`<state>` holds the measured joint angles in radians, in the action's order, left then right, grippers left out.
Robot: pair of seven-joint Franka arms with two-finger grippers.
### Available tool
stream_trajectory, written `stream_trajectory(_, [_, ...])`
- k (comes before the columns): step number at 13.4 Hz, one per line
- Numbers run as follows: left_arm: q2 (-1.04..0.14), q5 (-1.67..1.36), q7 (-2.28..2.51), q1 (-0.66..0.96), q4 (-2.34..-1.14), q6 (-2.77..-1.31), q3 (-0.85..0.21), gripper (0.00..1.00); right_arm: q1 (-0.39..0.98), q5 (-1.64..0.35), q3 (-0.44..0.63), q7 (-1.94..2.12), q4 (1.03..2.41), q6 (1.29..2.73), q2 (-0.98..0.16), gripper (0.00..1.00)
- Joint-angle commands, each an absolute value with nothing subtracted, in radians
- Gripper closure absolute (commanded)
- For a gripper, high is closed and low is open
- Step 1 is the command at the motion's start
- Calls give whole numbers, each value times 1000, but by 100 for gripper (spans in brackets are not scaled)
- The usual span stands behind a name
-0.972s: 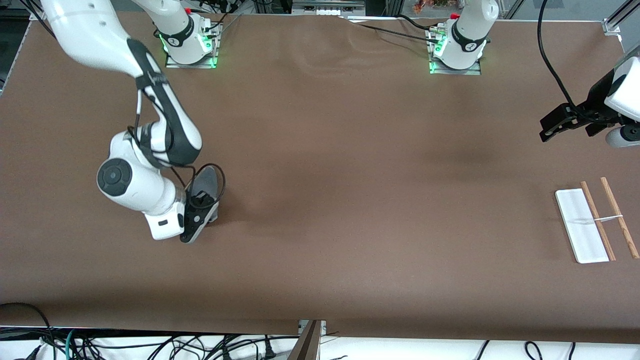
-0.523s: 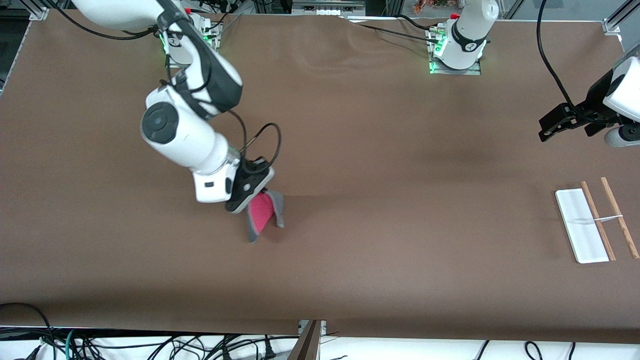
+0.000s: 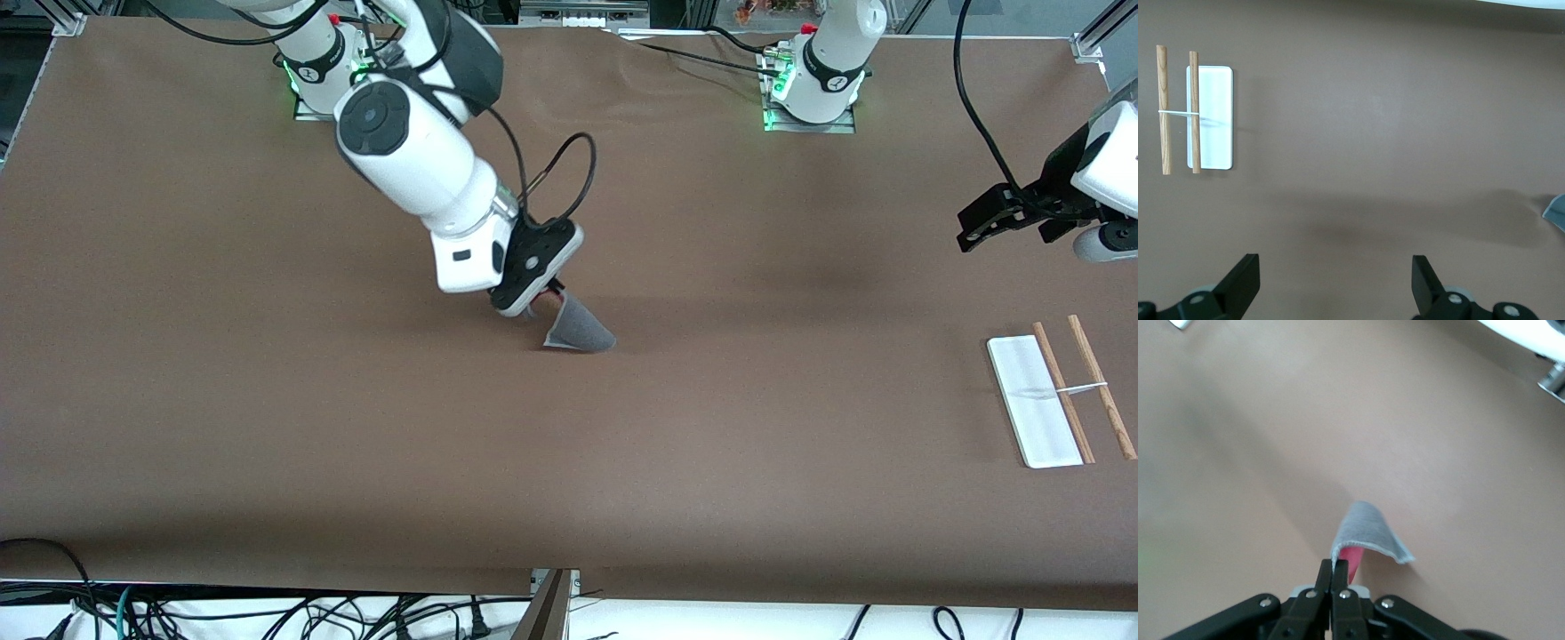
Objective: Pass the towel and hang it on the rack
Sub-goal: 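Lift the grey towel with the right gripper toward the table middle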
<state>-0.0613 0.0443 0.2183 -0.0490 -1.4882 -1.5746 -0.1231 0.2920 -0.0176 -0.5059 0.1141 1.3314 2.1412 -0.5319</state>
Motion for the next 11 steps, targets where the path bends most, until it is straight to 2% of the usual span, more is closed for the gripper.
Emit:
stream_trajectory(1, [-81,63,212,-44,-1451,-1574,-127,0,368,-15,-500,75,1275,2176,-549,100])
stream_trajectory(4, [-83,61,212,-44,-1450,-1574,-129,0,419,-12,-495,43,1275,2243,-564,100])
stream_trajectory(11, [-83,64,212,-46,-1450,-1572,-127,0,463,3,-505,58,1273,2246,-555,100])
